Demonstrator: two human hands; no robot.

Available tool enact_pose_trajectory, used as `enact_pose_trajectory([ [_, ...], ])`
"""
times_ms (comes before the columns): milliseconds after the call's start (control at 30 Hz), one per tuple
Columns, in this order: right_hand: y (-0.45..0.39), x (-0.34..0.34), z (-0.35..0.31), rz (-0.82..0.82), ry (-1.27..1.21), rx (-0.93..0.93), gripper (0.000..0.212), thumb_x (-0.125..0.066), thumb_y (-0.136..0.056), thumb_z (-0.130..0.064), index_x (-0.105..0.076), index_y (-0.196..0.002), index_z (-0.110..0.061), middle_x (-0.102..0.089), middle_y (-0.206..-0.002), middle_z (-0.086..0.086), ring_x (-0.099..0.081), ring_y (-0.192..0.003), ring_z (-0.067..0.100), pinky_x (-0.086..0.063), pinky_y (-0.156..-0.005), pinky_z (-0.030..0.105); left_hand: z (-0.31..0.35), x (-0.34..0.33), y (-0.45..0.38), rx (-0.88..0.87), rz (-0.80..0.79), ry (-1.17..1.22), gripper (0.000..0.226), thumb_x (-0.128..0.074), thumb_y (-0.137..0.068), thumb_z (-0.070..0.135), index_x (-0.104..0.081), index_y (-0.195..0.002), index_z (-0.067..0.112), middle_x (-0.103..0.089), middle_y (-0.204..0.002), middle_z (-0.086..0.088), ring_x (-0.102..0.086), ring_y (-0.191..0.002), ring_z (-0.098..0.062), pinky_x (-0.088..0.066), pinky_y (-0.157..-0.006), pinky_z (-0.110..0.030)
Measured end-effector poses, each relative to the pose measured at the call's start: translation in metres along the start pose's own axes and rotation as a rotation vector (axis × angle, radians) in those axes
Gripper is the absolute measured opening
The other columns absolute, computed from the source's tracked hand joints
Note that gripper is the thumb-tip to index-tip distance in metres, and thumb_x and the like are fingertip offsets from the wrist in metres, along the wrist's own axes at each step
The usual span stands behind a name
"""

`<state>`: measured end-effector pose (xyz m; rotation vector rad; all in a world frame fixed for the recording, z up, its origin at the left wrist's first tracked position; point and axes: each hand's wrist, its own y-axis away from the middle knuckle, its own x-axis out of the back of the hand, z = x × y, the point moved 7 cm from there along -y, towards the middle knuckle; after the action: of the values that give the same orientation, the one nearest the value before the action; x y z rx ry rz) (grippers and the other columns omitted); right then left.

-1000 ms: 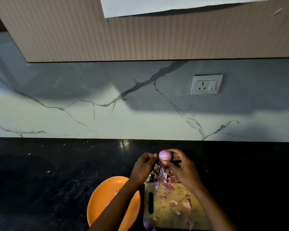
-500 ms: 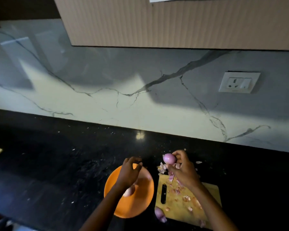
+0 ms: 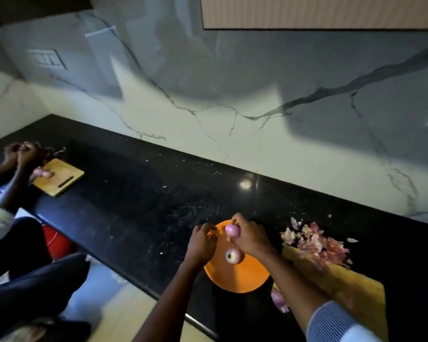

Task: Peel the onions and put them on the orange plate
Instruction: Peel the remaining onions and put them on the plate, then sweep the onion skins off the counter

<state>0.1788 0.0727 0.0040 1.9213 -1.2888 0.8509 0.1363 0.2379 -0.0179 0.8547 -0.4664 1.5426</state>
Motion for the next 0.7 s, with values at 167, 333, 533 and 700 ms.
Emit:
enact_pose_trajectory([
  [167,-0.002,-0.017,-0.005,-0.052,0.206,0.044,0.040,-0.064,-0.092,-0.042,-0.048,-0.125,-0.027,-0.065,-0.123,0.004,-0.058,-0.117,0.028,-0.042,-0.094,0.038,0.001,0.003,-0.004,0.013,-0.013,0.010,0.030,-0.055,-0.099,0.026,-0.059,-0.129,0.023,-0.056,-0.130,-0.003,-0.051,-0.118,-0.016,-0.040,-0.092,-0.023],
  [333,-0.005,-0.024,0.005,-0.103,0.186,0.037,0.034,-0.058,-0.097,-0.045,-0.049,-0.123,-0.025,-0.061,-0.126,0.005,-0.056,-0.118,0.028,-0.041,-0.097,0.040,0.002,-0.001,-0.008,0.020,-0.040,0.005,0.032,-0.053,-0.102,0.026,-0.056,-0.134,0.022,-0.049,-0.133,-0.004,-0.053,-0.118,-0.019,-0.040,-0.091,-0.024],
  [533,-0.011,-0.017,0.017,-0.088,0.004,-0.032,0.034,-0.057,-0.098,-0.040,-0.052,-0.130,-0.027,-0.061,-0.134,-0.001,-0.057,-0.122,0.024,-0.046,-0.096,0.036,0.003,-0.008,-0.017,0.003,-0.064,0.044,0.031,-0.055,-0.101,0.024,-0.057,-0.132,0.021,-0.048,-0.131,-0.005,-0.057,-0.105,-0.017,-0.047,-0.091,-0.027],
  [700,-0.003,0.001,0.040,0.035,-0.086,-0.075,0.032,-0.058,-0.099,-0.040,-0.054,-0.125,-0.022,-0.064,-0.127,-0.001,-0.058,-0.117,0.024,-0.046,-0.088,0.035,0.007,-0.011,-0.029,-0.038,-0.096,0.050,0.030,-0.058,-0.098,0.017,-0.059,-0.128,0.019,-0.052,-0.128,-0.005,-0.058,-0.110,-0.018,-0.047,-0.094,-0.027],
])
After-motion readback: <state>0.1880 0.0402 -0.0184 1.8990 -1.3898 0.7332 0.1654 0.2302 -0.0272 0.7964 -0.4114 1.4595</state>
